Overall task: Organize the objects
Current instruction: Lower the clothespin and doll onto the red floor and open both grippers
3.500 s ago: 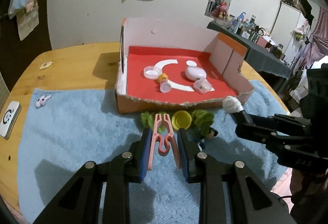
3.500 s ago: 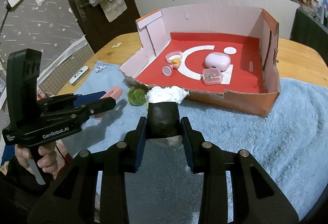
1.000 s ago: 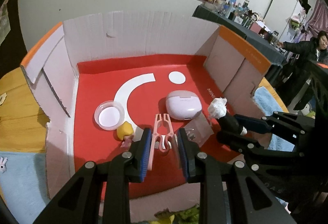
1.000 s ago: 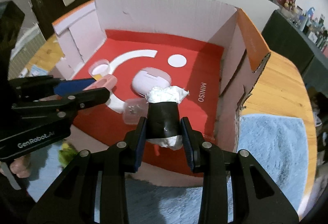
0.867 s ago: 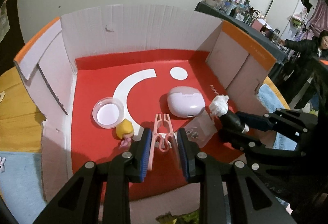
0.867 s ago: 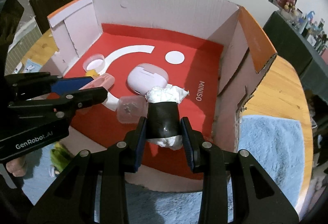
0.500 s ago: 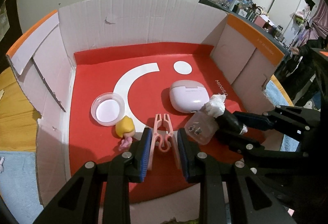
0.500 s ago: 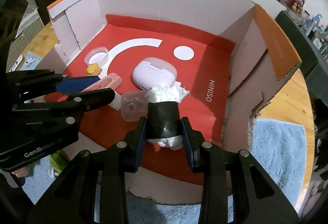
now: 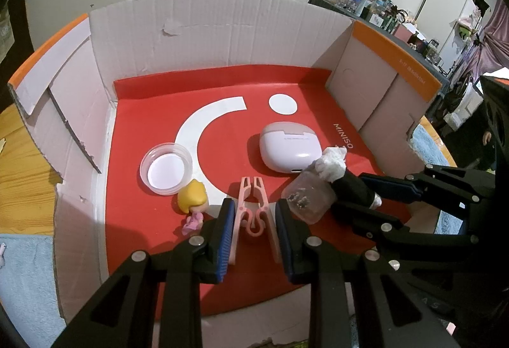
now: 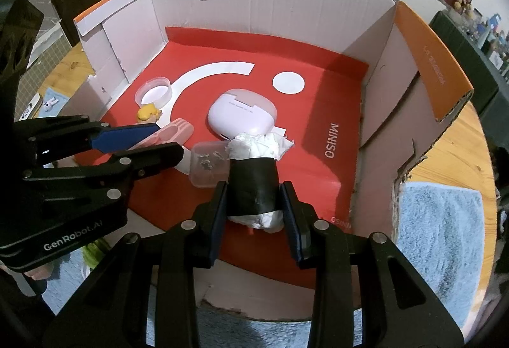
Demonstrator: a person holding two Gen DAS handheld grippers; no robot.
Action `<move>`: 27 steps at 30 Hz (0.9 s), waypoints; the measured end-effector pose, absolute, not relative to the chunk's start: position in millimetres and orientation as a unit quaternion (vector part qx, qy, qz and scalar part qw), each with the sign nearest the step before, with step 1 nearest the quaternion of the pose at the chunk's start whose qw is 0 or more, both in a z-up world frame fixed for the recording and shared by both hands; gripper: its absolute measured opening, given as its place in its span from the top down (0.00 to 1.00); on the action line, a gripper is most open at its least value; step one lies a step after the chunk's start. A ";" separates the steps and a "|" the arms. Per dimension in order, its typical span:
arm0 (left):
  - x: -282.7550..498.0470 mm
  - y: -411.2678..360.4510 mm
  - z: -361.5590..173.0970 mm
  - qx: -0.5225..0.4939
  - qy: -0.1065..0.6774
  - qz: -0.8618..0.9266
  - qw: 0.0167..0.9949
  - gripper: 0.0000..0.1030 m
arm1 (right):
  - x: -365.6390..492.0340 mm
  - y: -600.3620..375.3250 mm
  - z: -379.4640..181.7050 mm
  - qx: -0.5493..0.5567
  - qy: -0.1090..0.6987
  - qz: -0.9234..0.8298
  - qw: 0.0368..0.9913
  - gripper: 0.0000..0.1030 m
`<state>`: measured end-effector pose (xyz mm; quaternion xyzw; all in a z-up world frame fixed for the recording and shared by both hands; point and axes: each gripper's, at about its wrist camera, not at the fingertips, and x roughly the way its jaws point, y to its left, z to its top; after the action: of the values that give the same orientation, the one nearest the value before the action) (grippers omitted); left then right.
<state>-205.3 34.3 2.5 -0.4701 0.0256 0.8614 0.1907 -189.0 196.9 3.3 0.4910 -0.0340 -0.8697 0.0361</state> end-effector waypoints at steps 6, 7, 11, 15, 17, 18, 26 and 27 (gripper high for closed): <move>-205.2 34.5 2.7 -0.469 0.027 0.862 0.190 0.73 | -189.1 197.6 3.6 0.488 -0.038 -0.871 0.039 0.69; -205.0 34.5 2.8 -0.468 0.028 0.863 0.189 0.73 | -188.9 197.8 3.9 0.488 -0.039 -0.871 0.039 0.69; -204.1 33.5 5.3 -0.466 0.028 0.864 0.188 0.73 | -188.0 198.2 4.9 0.487 -0.043 -0.872 0.041 0.69; -202.7 32.9 7.3 -0.464 0.029 0.865 0.188 0.64 | -187.2 198.2 5.1 0.486 -0.044 -0.872 0.042 0.69; -201.5 32.5 8.9 -0.461 0.030 0.867 0.188 0.62 | -186.0 198.3 5.9 0.484 -0.046 -0.873 0.043 0.65; -200.8 32.3 9.8 -0.460 0.030 0.867 0.188 0.62 | -185.5 197.9 6.5 0.484 -0.047 -0.873 0.045 0.64; -193.0 28.8 16.6 -0.452 0.030 0.872 0.186 0.56 | -180.3 196.3 10.2 0.478 -0.047 -0.876 0.046 0.60; -192.0 28.4 17.4 -0.451 0.030 0.872 0.186 0.56 | -179.5 196.5 11.0 0.476 -0.048 -0.877 0.046 0.59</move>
<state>-192.0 28.4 17.4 -0.4508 0.0300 0.8724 0.1863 -179.5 196.5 11.0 0.4764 -0.0479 -0.8767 0.0459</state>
